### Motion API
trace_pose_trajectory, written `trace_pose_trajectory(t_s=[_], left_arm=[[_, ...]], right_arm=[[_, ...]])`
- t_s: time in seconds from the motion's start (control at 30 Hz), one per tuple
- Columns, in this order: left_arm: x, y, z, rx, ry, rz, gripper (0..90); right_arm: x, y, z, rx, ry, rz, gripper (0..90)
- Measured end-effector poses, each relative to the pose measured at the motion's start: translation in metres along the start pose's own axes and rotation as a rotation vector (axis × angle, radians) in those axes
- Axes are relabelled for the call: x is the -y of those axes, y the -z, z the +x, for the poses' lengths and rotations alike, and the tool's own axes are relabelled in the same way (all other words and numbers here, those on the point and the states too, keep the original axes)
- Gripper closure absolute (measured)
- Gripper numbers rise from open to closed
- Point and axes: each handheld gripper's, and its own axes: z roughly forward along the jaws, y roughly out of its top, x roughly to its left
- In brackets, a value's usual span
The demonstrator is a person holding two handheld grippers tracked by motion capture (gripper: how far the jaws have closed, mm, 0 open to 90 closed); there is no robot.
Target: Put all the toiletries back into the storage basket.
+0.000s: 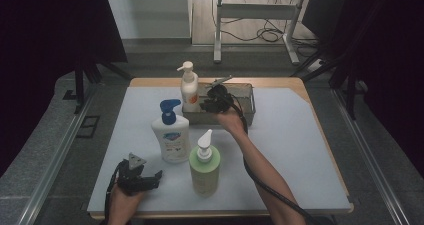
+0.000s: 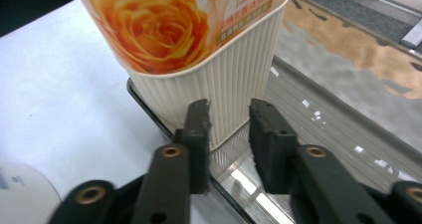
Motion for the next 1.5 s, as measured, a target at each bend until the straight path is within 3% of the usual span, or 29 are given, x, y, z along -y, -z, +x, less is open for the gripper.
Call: trace_pose_trajectory(t_s=[0.4,0.9,1.17,1.5], left_arm=[[0.0,0.0,0.0,-0.001,-0.005,0.002,11.4],[0.0,0.0,0.0,0.002,-0.002,0.004,11.5],[0.0,0.0,0.0,0.001,-0.002,0.003,11.5],[0.0,0.0,0.0,0.0,-0.003,0.003,11.4]], right_arm=[[0.003,0.023,0.001,-0.02,0.031,-0.024,45.9],[0.013,0.048,0.01,-0.034,0.1,-0.041,31.9],[0.027,0.058,0.01,-0.034,0.125,-0.042,25.7],[0.042,0.07,0.007,-0.037,0.117,-0.056,16.9]])
